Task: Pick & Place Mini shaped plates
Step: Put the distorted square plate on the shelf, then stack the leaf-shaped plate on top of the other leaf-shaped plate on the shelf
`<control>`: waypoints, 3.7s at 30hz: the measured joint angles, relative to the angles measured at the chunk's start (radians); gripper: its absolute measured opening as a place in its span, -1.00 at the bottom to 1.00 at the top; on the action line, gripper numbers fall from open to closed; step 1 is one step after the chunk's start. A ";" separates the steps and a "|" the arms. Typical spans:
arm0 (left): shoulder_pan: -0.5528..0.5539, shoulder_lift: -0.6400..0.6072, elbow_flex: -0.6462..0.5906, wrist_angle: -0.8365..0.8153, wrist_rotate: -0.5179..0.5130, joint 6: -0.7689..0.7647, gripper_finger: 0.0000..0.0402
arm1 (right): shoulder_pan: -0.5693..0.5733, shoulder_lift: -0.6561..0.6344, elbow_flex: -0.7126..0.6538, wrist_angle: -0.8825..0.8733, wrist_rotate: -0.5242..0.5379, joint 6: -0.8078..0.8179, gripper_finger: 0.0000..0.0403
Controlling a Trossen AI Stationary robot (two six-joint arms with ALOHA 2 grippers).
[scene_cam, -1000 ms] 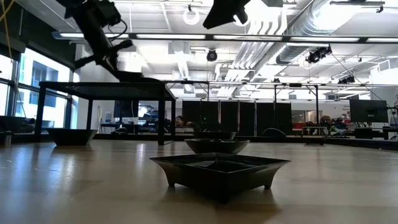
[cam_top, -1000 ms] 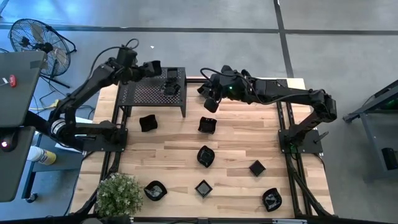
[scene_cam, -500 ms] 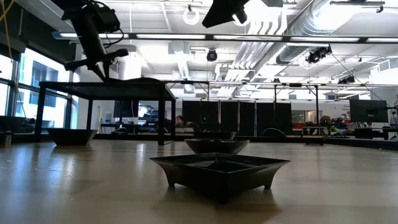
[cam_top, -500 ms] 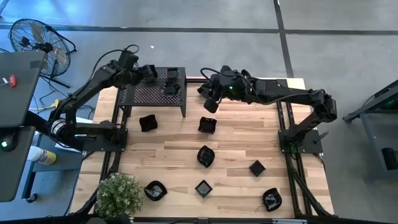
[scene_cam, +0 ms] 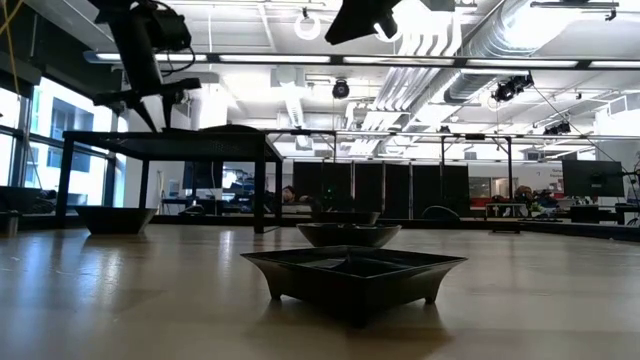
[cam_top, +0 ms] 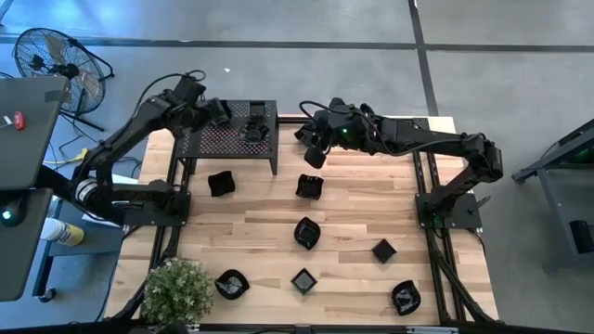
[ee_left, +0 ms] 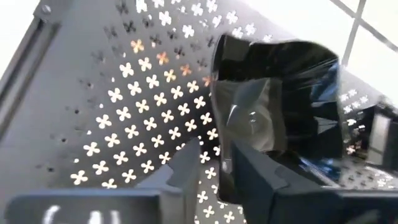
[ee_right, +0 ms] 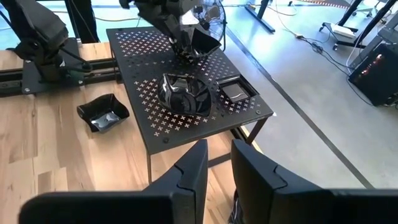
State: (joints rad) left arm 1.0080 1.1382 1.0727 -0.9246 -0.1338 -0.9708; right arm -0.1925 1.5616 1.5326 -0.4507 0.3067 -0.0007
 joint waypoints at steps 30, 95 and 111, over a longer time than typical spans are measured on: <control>-0.727 -0.248 -0.190 0.496 0.006 0.591 -0.98 | -0.122 -0.383 -0.701 0.186 -0.419 0.417 -0.99; -0.956 -0.569 -0.432 0.525 -0.011 0.390 -1.00 | 0.339 0.071 -0.674 0.534 -0.092 1.269 -0.98; -0.956 -0.184 -0.176 0.622 -0.246 0.388 -0.53 | 0.155 -0.029 -0.273 0.322 0.233 0.385 -0.99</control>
State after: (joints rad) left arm 0.0525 0.9538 0.8966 -0.3028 -0.3793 -0.5830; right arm -0.0377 1.5326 1.2596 -0.1288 0.5399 0.3842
